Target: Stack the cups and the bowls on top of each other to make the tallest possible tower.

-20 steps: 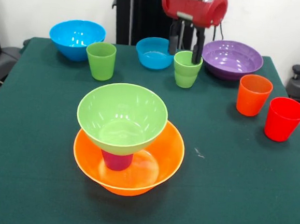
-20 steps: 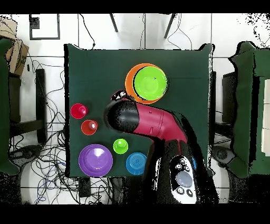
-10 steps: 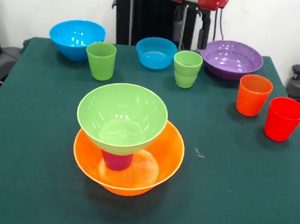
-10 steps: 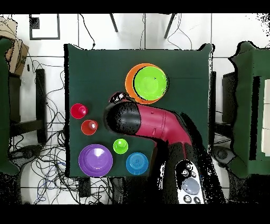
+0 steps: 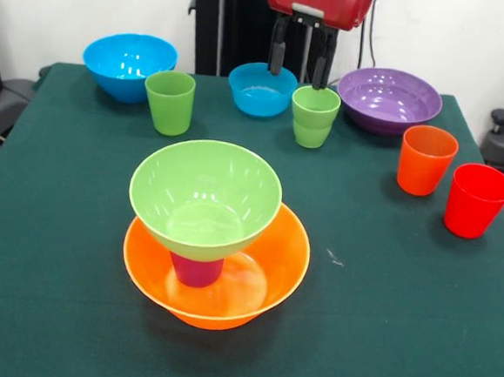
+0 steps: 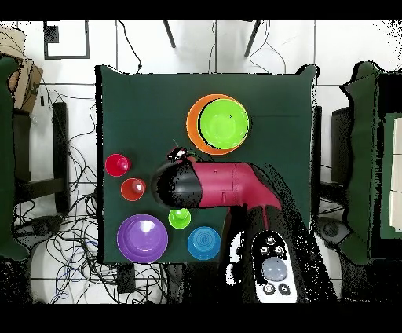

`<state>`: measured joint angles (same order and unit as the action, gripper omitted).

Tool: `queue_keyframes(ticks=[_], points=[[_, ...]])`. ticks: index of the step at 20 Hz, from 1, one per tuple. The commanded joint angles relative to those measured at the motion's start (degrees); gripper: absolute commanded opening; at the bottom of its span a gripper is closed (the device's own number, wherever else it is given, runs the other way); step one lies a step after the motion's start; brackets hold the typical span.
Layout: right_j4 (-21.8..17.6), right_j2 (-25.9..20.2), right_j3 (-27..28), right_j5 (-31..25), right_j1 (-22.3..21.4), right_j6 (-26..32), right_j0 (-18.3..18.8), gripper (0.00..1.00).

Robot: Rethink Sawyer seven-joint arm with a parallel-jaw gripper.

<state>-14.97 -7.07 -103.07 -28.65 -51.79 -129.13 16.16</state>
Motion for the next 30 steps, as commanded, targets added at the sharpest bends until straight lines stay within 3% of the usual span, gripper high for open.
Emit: queue_keyframes(ticks=[1,9,18,26,30], points=[[-9.28,-12.44,1.70,2.80,1.63,20.10,4.29,1.00],[-9.45,-14.96,-0.45,1.14,1.50,13.55,6.28,1.00],[-10.49,-5.55,-1.72,5.49,4.51,-1.80,-0.34,1.00],[-8.69,-2.33,-4.57,11.24,6.33,-4.59,-2.67,1.00],[-7.64,-2.95,-5.43,11.53,6.01,-2.74,-1.98,1.00]])
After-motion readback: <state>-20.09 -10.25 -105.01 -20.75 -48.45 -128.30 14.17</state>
